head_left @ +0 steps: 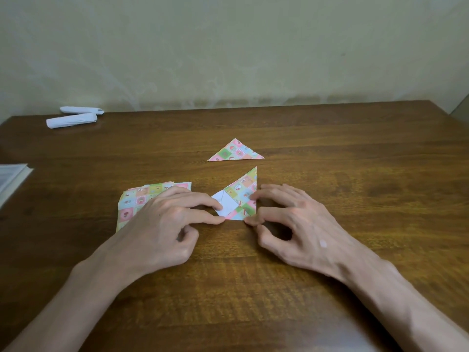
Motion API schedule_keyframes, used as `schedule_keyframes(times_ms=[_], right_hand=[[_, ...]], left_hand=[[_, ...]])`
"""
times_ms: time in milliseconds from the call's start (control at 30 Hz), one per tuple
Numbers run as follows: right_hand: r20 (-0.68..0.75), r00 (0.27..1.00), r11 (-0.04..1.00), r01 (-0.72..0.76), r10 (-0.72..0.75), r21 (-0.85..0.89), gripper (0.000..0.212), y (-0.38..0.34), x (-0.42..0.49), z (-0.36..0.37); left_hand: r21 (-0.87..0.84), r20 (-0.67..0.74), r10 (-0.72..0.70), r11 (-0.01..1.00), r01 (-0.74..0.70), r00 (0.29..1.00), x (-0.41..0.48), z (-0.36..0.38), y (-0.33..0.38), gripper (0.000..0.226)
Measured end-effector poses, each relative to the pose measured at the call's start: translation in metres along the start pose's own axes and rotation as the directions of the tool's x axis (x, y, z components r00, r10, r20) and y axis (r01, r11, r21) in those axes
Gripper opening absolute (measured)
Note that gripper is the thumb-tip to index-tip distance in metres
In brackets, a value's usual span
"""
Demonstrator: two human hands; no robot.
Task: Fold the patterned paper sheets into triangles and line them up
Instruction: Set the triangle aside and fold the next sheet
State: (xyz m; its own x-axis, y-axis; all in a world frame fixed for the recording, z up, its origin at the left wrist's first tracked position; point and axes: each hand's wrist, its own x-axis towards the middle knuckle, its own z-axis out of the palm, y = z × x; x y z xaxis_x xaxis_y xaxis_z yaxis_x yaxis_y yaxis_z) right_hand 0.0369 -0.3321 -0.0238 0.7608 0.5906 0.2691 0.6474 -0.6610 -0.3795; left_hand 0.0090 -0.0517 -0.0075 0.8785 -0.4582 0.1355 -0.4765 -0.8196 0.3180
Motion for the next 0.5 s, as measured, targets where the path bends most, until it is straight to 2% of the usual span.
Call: schedule_keyframes(times_ms=[167,300,367,500], right_hand=[[-0.028,1.0,0.999,-0.001,0.002,0.045,0.025,0.002,-0.001,0.004],[-0.04,0.996,0.984,-0.076,0.084,0.159,0.025,0.006,0.001,-0.001],[-0.051,0.994,0.984,-0.09,0.099,0.153,0.028,0.007,0.002,-0.001],[-0.119,0.985,0.985,-0.108,0.124,0.136,0.022,0.008,0.004,0.003]], left_hand=[[0.004,-0.01,0.009,1.0,-0.009,1.0,-0.002,0.001,0.001,0.057],[-0.053,0.0,0.021,0.998,-0.021,1.0,-0.003,0.003,0.005,0.059],[-0.05,0.016,0.06,0.997,-0.059,0.998,-0.004,0.005,0.015,0.058],[-0.066,0.021,0.148,0.987,-0.147,0.989,-0.005,0.013,0.031,0.052]])
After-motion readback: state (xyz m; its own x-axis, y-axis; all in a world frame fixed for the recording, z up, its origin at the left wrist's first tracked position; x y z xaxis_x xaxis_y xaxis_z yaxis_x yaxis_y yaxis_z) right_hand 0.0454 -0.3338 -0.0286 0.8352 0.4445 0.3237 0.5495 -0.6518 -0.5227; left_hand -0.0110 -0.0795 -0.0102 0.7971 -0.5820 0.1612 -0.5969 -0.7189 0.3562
